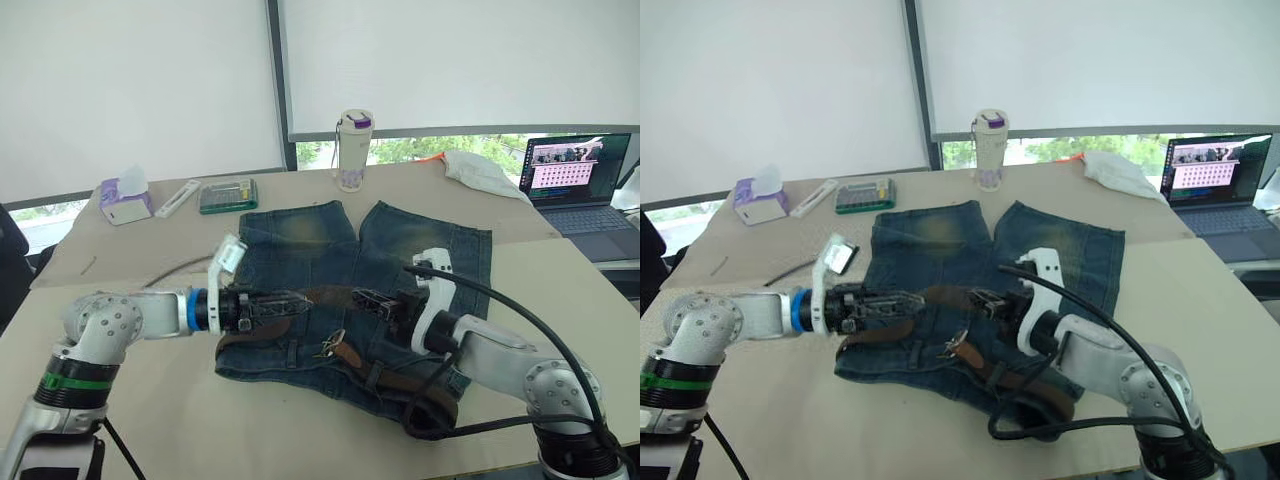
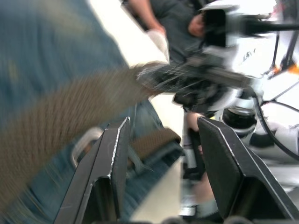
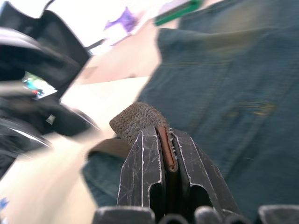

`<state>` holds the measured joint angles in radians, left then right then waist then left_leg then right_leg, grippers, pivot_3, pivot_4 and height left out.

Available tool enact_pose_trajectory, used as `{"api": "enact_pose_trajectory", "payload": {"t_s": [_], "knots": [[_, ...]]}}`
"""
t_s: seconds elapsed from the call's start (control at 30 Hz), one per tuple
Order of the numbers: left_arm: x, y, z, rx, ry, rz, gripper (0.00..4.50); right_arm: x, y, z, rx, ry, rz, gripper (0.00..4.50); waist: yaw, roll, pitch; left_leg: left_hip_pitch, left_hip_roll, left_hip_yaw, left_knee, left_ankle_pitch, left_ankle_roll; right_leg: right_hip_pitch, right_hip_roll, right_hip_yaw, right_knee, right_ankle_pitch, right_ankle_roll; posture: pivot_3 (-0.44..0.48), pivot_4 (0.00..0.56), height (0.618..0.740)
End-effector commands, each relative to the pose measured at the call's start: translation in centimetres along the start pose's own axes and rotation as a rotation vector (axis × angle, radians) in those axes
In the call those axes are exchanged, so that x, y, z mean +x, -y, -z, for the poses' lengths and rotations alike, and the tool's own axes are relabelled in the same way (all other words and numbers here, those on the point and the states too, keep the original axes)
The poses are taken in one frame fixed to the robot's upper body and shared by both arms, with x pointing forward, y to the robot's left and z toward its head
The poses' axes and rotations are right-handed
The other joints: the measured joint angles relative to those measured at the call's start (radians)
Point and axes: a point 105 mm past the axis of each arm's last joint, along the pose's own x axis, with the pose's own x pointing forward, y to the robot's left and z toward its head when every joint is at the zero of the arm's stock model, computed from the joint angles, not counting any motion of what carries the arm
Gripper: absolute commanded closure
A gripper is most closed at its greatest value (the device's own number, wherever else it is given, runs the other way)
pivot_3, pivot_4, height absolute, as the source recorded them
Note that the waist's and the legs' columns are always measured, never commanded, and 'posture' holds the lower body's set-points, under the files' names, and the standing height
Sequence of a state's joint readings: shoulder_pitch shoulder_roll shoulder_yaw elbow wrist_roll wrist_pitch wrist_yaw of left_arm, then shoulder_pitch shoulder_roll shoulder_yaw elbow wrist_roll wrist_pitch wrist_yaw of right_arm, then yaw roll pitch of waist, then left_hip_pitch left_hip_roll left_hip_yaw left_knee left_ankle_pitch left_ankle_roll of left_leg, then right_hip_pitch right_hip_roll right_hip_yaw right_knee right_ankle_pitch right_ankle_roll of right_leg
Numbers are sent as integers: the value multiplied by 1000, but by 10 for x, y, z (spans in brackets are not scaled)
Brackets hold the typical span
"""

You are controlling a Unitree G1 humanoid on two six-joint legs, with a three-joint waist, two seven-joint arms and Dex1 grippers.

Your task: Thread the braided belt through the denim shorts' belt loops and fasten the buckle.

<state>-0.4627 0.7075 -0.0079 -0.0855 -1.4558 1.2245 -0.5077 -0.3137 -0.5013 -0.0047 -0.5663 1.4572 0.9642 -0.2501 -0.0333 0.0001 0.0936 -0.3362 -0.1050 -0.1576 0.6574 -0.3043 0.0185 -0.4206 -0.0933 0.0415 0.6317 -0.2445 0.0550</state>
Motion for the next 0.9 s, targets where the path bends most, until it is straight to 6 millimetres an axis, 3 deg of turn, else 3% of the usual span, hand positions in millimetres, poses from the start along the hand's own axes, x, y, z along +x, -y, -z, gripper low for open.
{"api": "enact_pose_trajectory", "payload": {"t_s": [0.03,0.2,0.47,0.73,0.83,0.9], "knots": [[2,4,-5,-1,48,-35,2071,-2,-18,-12,-27,55,-78,4500,6,0,0,0,0,0,0,0,0,0,0,0,0,0,0,0,150,740],[10,-6,-10,-118,167,-66,2071,-1,-21,-11,-23,54,-93,4500,23,0,0,0,0,2,0,0,-1,0,-1,2,-2,0,0,0,150,740],[12,-1,-20,-256,259,-32,2071,1,-24,-8,-22,45,-107,4500,27,0,0,0,-1,3,2,0,-1,-1,-2,3,-2,0,0,0,150,740],[18,2,-20,-240,251,-55,4473,5,-27,-8,-24,38,-124,4500,28,0,0,0,-1,3,2,0,-1,0,-2,3,-2,0,0,0,150,740],[21,2,-22,-231,253,-57,4473,7,-26,-7,-58,30,-121,4500,28,0,0,0,-1,4,2,0,-1,-1,-2,3,-3,0,0,0,150,740],[20,0,-23,-236,265,-71,4500,9,-24,-9,-116,31,-106,3607,28,0,0,0,-1,4,2,0,-1,0,-2,3,-3,0,0,0,150,740]]}}
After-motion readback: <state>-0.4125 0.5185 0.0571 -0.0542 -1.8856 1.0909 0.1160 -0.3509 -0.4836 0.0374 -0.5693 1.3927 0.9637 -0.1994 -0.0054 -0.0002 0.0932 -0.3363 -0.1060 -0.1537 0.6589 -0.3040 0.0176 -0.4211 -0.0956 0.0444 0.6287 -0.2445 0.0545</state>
